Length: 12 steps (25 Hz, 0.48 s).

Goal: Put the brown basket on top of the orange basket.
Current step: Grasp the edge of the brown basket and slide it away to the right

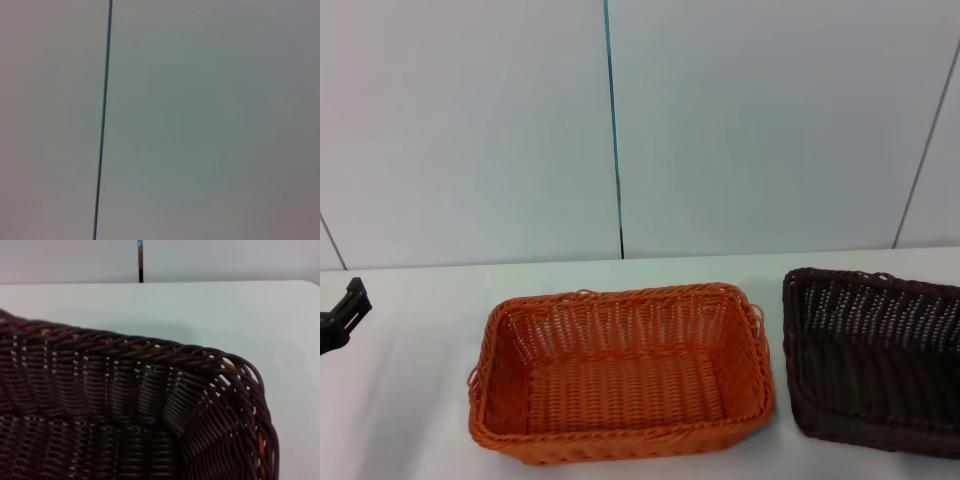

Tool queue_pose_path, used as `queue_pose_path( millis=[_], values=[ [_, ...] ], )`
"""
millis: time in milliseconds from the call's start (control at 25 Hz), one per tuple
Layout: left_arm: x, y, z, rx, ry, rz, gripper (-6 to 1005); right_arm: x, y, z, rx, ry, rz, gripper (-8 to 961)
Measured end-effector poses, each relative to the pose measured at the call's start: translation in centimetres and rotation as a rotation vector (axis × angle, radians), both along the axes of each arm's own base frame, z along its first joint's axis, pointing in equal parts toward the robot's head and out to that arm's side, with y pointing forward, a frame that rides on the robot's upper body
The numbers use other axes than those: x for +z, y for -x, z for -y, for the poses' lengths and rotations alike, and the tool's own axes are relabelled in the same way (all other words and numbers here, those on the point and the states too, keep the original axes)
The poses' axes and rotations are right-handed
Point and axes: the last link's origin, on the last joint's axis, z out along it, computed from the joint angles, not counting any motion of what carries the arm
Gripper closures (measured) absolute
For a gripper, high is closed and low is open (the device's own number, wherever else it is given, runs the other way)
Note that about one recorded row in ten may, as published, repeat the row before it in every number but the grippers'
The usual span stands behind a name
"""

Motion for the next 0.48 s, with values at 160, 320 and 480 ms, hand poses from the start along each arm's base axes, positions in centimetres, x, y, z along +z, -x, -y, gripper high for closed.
queue_pose_path(
  millis=[160,320,480],
  values=[
    [0.0,-0.1,0.0,-0.001,0.001,0.002,125,0.2,0.0,0.1,-0.005,0.002,0.018,708],
    [0.0,-0.2,0.0,-0.001,0.0,0.003,125,0.8,0.1,0.2,-0.001,-0.008,0.027,710],
    [-0.1,-0.2,0.0,-0.001,0.001,0.005,125,1.6,0.8,0.1,0.005,0.001,0.026,711]
  ],
)
